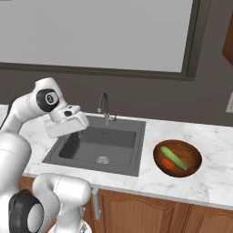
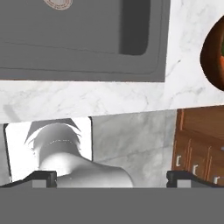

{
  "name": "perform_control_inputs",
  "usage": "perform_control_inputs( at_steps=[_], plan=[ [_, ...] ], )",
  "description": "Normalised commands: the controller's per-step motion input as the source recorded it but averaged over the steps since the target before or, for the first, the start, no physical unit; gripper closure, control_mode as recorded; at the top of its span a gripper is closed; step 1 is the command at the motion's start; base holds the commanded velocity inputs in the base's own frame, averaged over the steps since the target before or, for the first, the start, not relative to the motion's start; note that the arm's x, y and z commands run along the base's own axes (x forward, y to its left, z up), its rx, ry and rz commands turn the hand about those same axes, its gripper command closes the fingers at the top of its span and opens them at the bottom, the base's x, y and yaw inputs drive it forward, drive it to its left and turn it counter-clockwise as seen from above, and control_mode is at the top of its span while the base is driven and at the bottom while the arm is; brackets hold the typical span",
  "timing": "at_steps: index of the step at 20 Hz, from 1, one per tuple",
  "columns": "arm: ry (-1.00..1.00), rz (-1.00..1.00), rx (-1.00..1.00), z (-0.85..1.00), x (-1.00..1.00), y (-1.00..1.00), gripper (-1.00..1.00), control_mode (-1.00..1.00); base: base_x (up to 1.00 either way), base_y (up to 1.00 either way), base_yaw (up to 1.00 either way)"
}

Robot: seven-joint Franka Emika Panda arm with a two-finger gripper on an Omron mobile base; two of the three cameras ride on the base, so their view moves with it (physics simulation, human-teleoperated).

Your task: There is a mixed pile of frozen fruits and vegetables on the counter. Locate all the frozen vegetables and place the items in a bowl on the counter. Take all the frozen fruits and defrost them in a running sink.

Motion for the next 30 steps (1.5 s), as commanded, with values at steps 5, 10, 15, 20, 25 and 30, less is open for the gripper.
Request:
perform_control_inputs(
  at_steps=[5,10,15,20,25,30],
  plan=[
    [0.12,0.13,0.08,-0.01,-0.03,0.54,-1.0,-1.0,0.0,0.0,0.0],
    [0.06,0.07,0.26,-0.08,-0.01,0.55,-1.0,-1.0,0.0,0.0,0.0],
    [0.1,0.09,0.24,-0.21,0.0,0.65,-1.0,-1.0,0.0,0.0,0.0],
    [0.07,0.16,0.1,-0.13,0.0,0.68,-1.0,-1.0,0.0,0.0,0.0],
    [0.04,0.2,0.0,-0.07,0.0,0.61,-1.0,-1.0,0.0,0.0,0.0],
    [0.04,0.15,0.01,-0.26,0.07,0.68,-1.0,-1.0,0.0,0.0,0.0]
  ],
)
